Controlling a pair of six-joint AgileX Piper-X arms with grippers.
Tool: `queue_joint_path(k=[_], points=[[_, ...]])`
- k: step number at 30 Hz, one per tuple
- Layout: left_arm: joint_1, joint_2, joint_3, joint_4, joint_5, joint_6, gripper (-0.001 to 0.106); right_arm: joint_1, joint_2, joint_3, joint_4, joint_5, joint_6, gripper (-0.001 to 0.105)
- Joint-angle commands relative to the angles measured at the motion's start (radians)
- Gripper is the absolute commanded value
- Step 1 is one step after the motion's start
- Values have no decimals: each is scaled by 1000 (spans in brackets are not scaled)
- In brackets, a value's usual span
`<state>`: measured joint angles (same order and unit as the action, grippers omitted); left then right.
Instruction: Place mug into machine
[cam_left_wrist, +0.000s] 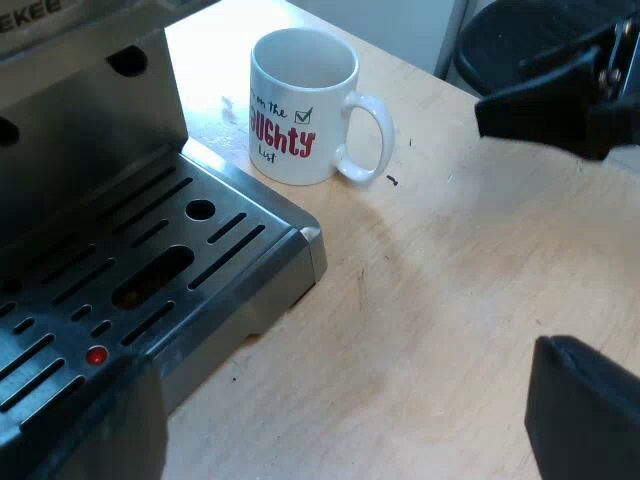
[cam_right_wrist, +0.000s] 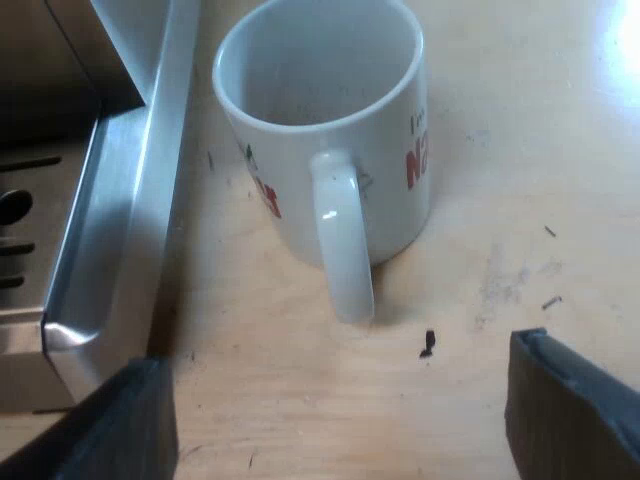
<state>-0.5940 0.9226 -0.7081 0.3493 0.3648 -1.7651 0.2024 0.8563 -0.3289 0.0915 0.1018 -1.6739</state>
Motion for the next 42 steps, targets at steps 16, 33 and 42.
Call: queue_joint_path(k=[16,33,42], points=[[-5,-1,-7,-18,-10,-10,74,1,-1,283,-484,-23,-35,69],[-5,-1,-7,-18,-10,-10,74,1,-1,283,-536,-2,-164,69],[-5,-1,-7,-18,-10,-10,74,1,105,279,-631,-2,-162,69]])
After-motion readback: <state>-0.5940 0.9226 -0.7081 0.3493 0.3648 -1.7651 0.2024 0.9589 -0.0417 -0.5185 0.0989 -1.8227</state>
